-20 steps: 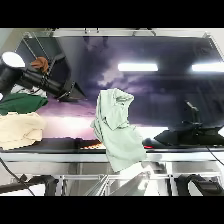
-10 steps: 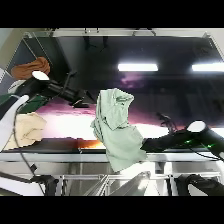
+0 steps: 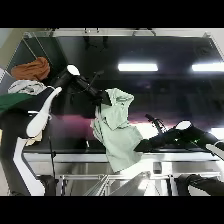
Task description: Fold the shirts.
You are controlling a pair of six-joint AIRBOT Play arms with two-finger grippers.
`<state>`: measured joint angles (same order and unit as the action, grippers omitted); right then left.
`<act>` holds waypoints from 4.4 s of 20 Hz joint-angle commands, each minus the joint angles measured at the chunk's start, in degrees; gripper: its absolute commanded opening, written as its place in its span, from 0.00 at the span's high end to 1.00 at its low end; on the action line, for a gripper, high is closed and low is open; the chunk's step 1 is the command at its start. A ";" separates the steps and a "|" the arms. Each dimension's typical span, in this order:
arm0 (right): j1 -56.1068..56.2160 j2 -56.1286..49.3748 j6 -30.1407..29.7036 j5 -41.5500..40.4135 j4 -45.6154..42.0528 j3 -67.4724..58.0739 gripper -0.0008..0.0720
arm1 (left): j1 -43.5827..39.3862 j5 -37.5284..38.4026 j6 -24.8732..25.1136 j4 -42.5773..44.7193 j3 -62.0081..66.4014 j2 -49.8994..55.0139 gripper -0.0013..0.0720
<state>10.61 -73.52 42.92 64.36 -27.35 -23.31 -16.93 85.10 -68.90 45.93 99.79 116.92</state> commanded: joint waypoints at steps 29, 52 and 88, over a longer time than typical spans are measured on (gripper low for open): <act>-40.09 37.46 6.38 14.95 5.38 -54.90 0.97 | 13.27 -0.37 -4.39 6.54 -1.97 -64.92 0.95; -32.92 8.61 22.77 11.15 -21.53 -17.25 0.61 | 36.28 8.28 1.09 -2.10 -10.08 -12.33 0.01; -21.49 17.94 15.61 19.34 5.22 -5.29 0.96 | 32.44 16.50 13.44 -16.98 -41.09 -25.38 0.96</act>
<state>-6.46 -60.34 58.61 71.88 -22.79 -22.44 14.24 94.26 -57.87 40.49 57.98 97.41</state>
